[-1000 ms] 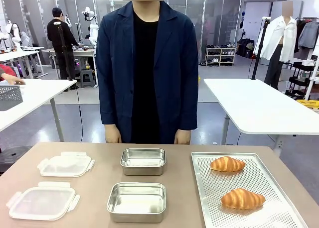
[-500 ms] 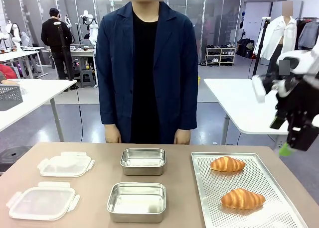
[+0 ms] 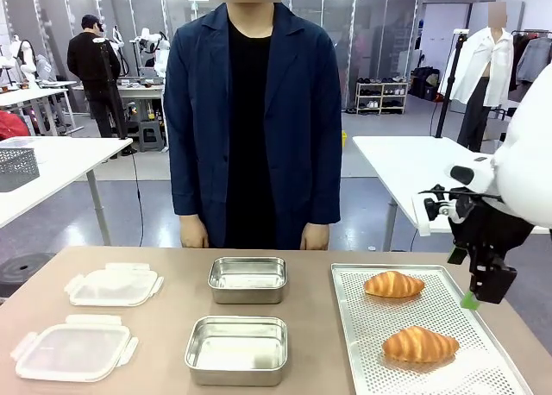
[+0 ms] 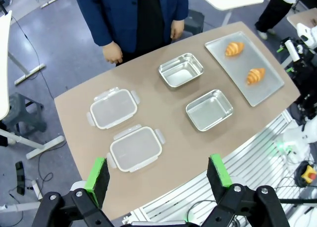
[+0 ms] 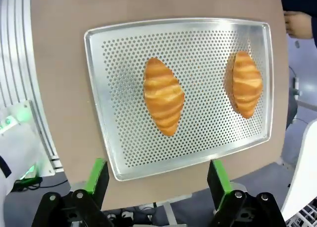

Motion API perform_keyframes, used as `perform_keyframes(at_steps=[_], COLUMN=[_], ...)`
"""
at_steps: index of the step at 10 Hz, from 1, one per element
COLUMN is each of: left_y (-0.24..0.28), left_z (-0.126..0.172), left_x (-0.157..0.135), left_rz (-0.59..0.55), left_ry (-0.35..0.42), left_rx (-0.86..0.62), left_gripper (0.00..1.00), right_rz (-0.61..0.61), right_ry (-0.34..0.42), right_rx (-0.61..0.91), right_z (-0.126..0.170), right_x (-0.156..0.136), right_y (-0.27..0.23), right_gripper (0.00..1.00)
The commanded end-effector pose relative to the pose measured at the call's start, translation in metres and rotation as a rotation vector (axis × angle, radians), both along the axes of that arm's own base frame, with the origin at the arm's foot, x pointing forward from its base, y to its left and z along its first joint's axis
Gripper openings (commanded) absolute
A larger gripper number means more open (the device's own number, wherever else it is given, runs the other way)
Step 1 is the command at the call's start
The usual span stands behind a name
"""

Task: Place the bread into the airtight container.
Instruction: Pick up a Butter Roll and place it into an empty Airtight Container.

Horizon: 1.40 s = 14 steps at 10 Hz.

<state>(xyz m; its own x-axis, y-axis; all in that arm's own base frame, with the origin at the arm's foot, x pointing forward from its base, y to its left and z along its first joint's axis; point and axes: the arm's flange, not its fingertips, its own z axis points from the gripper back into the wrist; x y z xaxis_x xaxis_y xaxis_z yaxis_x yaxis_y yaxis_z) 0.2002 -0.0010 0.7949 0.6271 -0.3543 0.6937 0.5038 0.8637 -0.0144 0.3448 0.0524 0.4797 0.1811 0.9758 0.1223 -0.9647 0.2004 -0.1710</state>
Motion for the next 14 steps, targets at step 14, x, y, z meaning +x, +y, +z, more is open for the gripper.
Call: perform_keyframes(at_steps=[14], left_y=[0.000], left_z=[0.000], left_x=[0.000], left_rz=[-0.011], left_ry=[-0.002], left_rx=[0.007], left_gripper=[1.00], right_rz=[0.055], right_ry=[0.014], right_rx=[-0.049], right_z=[-0.071], right_x=[0.036], right_y=[0.009], right_gripper=[1.00])
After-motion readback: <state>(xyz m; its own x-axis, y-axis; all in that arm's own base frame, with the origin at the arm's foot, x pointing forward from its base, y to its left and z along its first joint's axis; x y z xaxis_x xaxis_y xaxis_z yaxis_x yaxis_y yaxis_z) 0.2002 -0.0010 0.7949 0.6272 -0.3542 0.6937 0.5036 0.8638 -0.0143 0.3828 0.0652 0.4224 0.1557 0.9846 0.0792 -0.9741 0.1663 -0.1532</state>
